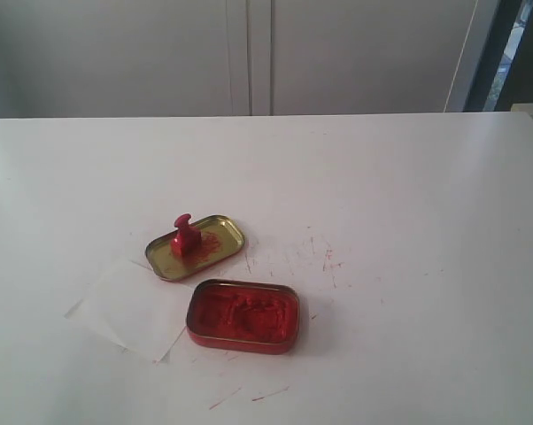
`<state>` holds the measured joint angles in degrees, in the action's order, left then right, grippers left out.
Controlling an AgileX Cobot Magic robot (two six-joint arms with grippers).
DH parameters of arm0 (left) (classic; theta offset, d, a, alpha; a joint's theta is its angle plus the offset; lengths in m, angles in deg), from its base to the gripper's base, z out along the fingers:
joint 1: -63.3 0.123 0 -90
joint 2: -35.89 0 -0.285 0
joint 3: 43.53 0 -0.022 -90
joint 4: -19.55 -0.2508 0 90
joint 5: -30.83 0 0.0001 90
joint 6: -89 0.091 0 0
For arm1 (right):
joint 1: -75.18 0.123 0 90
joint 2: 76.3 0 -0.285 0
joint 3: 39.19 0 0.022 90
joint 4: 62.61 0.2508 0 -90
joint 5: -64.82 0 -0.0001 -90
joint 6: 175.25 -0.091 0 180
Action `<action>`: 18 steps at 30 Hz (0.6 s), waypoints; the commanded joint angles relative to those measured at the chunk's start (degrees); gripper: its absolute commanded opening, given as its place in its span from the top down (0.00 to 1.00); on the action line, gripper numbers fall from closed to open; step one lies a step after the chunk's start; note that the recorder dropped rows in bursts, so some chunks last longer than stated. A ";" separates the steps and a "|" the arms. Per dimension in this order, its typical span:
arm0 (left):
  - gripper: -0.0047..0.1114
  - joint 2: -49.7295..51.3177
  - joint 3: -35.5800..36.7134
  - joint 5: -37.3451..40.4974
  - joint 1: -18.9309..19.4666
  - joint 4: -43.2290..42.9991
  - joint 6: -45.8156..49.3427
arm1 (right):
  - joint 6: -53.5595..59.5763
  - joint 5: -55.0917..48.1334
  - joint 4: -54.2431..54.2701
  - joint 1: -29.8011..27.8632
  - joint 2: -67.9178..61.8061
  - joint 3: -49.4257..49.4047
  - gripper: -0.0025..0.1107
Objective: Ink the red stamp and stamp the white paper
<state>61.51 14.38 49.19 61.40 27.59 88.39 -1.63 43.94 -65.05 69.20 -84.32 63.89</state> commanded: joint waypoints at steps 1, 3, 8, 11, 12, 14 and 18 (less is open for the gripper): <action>0.96 6.76 -6.90 7.09 0.07 0.83 3.77 | 0.06 0.84 -0.12 0.23 0.24 -0.30 0.98; 0.96 10.94 -10.50 10.82 0.07 0.83 4.92 | 0.06 0.84 -0.12 0.23 0.24 -0.30 0.98; 0.96 21.08 -16.73 17.62 0.07 1.32 8.49 | 0.06 0.84 -0.12 0.23 0.24 -0.30 0.98; 0.96 26.35 -18.86 17.75 -0.04 2.04 10.25 | 0.06 0.84 -0.12 0.23 0.24 -0.30 0.98; 0.96 28.41 -19.46 17.75 -0.04 2.18 10.44 | 0.06 0.84 -0.12 0.23 0.24 -0.30 0.98; 0.96 32.32 -20.31 17.75 -0.04 2.18 10.54 | 0.06 0.84 -0.12 0.23 0.24 -0.30 0.98; 0.96 40.77 -22.83 17.75 -1.10 2.31 10.96 | 0.06 0.84 -0.12 0.23 0.24 -0.30 0.98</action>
<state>97.66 -6.73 66.10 61.27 29.06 98.86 -1.63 43.94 -65.05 69.20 -84.32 63.89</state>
